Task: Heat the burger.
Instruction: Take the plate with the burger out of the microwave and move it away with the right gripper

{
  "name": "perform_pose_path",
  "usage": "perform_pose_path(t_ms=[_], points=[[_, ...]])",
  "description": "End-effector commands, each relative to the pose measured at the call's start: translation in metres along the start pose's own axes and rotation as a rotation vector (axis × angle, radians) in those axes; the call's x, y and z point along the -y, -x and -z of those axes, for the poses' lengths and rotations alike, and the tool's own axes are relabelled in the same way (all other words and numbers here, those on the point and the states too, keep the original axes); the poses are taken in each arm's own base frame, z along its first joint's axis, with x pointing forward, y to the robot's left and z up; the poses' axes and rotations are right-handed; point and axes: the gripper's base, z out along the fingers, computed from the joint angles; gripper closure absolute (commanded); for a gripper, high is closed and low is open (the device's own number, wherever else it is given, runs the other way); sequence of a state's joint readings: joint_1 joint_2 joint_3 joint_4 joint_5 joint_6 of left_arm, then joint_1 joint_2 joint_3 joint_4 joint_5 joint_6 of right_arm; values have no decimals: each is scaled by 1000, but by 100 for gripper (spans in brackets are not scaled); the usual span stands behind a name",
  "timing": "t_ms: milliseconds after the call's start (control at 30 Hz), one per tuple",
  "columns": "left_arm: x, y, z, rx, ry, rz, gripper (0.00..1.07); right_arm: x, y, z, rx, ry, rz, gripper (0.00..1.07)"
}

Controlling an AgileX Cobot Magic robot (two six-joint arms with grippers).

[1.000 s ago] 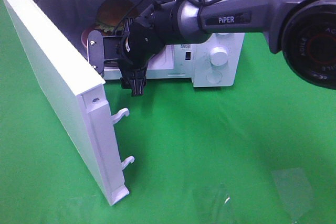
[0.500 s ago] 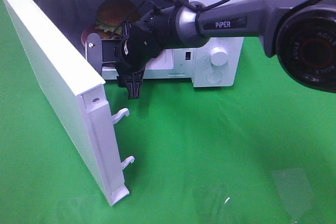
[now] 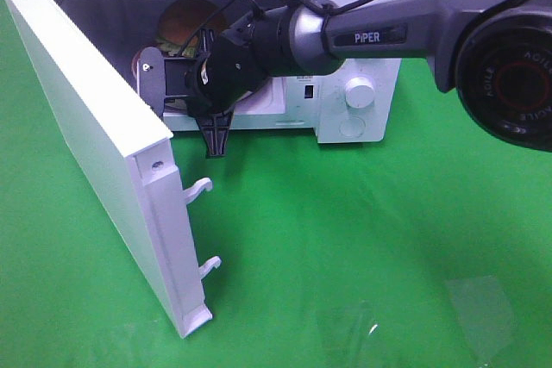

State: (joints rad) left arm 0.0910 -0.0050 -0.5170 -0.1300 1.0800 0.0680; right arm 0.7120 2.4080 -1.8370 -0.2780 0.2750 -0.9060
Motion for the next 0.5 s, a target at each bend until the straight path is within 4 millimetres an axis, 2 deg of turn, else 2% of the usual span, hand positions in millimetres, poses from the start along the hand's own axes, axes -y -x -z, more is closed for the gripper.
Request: perform_pose_path(t_ms=[33, 300, 500], points=[[0, 0, 2, 29, 4, 1, 8, 1, 0, 6, -20, 40, 28, 107], [0, 0, 2, 29, 4, 1, 8, 2, 1, 14, -24, 91, 67, 107], [0, 0, 2, 29, 4, 1, 8, 3, 3, 27, -25, 175, 130, 107]])
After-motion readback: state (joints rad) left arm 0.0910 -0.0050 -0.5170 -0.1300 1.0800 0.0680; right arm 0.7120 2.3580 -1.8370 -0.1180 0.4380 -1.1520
